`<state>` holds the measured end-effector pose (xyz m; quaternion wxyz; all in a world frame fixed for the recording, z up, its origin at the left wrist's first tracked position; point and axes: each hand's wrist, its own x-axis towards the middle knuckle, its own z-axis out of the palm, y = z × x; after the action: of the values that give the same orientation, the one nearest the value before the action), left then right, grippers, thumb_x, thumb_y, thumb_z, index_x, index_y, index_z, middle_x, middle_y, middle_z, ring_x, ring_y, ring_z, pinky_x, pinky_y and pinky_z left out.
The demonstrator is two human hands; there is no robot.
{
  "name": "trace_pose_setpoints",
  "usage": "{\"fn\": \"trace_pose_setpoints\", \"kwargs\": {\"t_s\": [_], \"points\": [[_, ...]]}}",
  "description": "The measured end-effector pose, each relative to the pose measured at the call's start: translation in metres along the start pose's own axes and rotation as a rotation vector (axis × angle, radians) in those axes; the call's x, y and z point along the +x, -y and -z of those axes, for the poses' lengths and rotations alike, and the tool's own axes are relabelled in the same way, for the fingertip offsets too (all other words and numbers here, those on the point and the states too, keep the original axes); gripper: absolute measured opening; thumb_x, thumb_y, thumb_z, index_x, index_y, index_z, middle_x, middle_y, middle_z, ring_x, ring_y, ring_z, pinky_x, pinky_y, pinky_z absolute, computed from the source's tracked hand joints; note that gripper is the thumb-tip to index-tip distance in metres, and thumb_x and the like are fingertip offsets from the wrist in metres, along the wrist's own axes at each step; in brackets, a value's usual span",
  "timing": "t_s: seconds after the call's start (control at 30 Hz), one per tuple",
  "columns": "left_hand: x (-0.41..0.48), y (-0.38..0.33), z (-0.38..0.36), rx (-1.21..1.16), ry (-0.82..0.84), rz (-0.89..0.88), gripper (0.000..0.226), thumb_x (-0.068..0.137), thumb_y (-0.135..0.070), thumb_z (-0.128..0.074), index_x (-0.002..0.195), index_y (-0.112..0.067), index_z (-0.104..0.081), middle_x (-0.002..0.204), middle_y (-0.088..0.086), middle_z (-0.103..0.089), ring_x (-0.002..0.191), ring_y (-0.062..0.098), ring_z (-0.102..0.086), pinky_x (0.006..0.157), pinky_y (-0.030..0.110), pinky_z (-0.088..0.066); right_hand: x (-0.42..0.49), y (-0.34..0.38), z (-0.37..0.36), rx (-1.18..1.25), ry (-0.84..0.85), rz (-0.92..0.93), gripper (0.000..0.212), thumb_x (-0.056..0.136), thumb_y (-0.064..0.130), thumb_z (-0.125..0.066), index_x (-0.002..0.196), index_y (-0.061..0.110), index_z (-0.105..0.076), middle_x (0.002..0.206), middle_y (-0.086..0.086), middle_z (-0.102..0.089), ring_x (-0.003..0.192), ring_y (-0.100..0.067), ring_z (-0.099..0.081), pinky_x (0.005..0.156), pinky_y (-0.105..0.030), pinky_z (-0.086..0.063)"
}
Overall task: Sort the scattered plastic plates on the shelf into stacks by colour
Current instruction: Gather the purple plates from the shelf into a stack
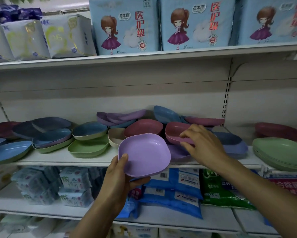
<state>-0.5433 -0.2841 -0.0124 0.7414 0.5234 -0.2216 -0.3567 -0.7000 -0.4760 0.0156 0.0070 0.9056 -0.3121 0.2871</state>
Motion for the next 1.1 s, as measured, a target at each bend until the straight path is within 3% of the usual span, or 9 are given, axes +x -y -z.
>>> {"fn": "trace_pose_setpoints", "kwargs": {"t_s": [0.13, 0.33, 0.5, 0.57, 0.73, 0.9, 1.0, 1.1], "points": [[-0.006, -0.005, 0.006, -0.038, -0.057, -0.009, 0.03, 0.101, -0.027, -0.045, 0.129, -0.019, -0.052, 0.123, 0.009, -0.058, 0.083, 0.032, -0.072, 0.059, 0.038, -0.059, 0.01, 0.018, 0.0, 0.072, -0.04, 0.078, 0.026, 0.093, 0.032, -0.056, 0.114, 0.02, -0.065, 0.113, 0.003, -0.056, 0.106, -0.016, -0.049, 0.081, -0.03, -0.041], [-0.012, -0.014, 0.043, -0.068, -0.171, -0.041, 0.033, 0.1, -0.029, -0.046, 0.131, -0.018, -0.05, 0.127, 0.012, -0.056, 0.087, 0.036, -0.072, 0.063, 0.041, -0.059, 0.025, 0.066, -0.012, 0.194, -0.036, 0.171, 0.019, 0.094, 0.033, -0.055, 0.109, 0.025, -0.065, 0.106, 0.009, -0.056, 0.093, -0.011, -0.054, 0.074, -0.03, -0.045], [-0.013, -0.031, 0.085, -0.072, -0.228, -0.047, 0.02, 0.101, -0.027, -0.045, 0.115, -0.016, -0.054, 0.115, 0.01, -0.057, 0.091, 0.038, -0.068, 0.056, 0.038, -0.06, 0.042, 0.111, -0.028, 0.247, -0.006, 0.208, 0.016, 0.092, 0.032, -0.058, 0.105, 0.026, -0.065, 0.101, 0.011, -0.058, 0.089, -0.011, -0.057, 0.072, -0.032, -0.049], [-0.006, -0.041, 0.105, -0.065, -0.23, -0.051, 0.023, 0.101, -0.027, -0.045, 0.119, -0.015, -0.053, 0.118, 0.011, -0.057, 0.086, 0.034, -0.071, 0.056, 0.037, -0.06, 0.056, 0.13, -0.035, 0.248, -0.007, 0.212, 0.015, 0.091, 0.031, -0.059, 0.104, 0.026, -0.066, 0.1, 0.01, -0.06, 0.09, -0.011, -0.057, 0.072, -0.03, -0.046], [0.02, -0.068, 0.155, -0.024, -0.154, -0.067, 0.028, 0.101, -0.028, -0.044, 0.124, -0.016, -0.052, 0.122, 0.01, -0.057, 0.083, 0.028, -0.072, 0.061, 0.039, -0.06, 0.102, 0.17, -0.058, 0.329, 0.033, 0.072, 0.015, 0.09, 0.033, -0.06, 0.099, 0.025, -0.07, 0.098, 0.009, -0.069, 0.091, -0.013, -0.062, 0.079, -0.035, -0.052], [0.057, -0.097, 0.201, 0.019, -0.093, -0.065, 0.025, 0.101, -0.028, -0.044, 0.121, -0.018, -0.054, 0.116, 0.009, -0.06, 0.075, 0.027, -0.073, 0.061, 0.04, -0.059, 0.148, 0.188, -0.086, 0.499, 0.037, -0.112, 0.012, 0.089, 0.017, -0.06, 0.09, 0.017, -0.072, 0.09, 0.002, -0.071, 0.087, -0.015, -0.064, 0.08, -0.029, -0.049], [0.077, -0.109, 0.221, 0.018, -0.053, -0.046, 0.025, 0.101, -0.028, -0.045, 0.121, -0.017, -0.055, 0.117, 0.01, -0.059, 0.082, 0.032, -0.072, 0.06, 0.039, -0.059, 0.161, 0.192, -0.095, 0.485, 0.018, -0.159, 0.015, 0.088, 0.01, -0.061, 0.084, 0.023, -0.068, 0.085, 0.007, -0.068, 0.084, -0.012, -0.062, 0.075, -0.024, -0.044], [0.093, -0.114, 0.232, 0.023, -0.023, -0.02, 0.027, 0.1, -0.029, -0.046, 0.122, -0.016, -0.054, 0.12, 0.01, -0.058, 0.086, 0.031, -0.072, 0.063, 0.04, -0.059, 0.167, 0.183, -0.097, 0.382, -0.035, -0.229, 0.018, 0.087, 0.011, -0.06, 0.08, 0.027, -0.064, 0.087, 0.005, -0.068, 0.08, -0.016, -0.061, 0.073, -0.03, -0.05]]}}
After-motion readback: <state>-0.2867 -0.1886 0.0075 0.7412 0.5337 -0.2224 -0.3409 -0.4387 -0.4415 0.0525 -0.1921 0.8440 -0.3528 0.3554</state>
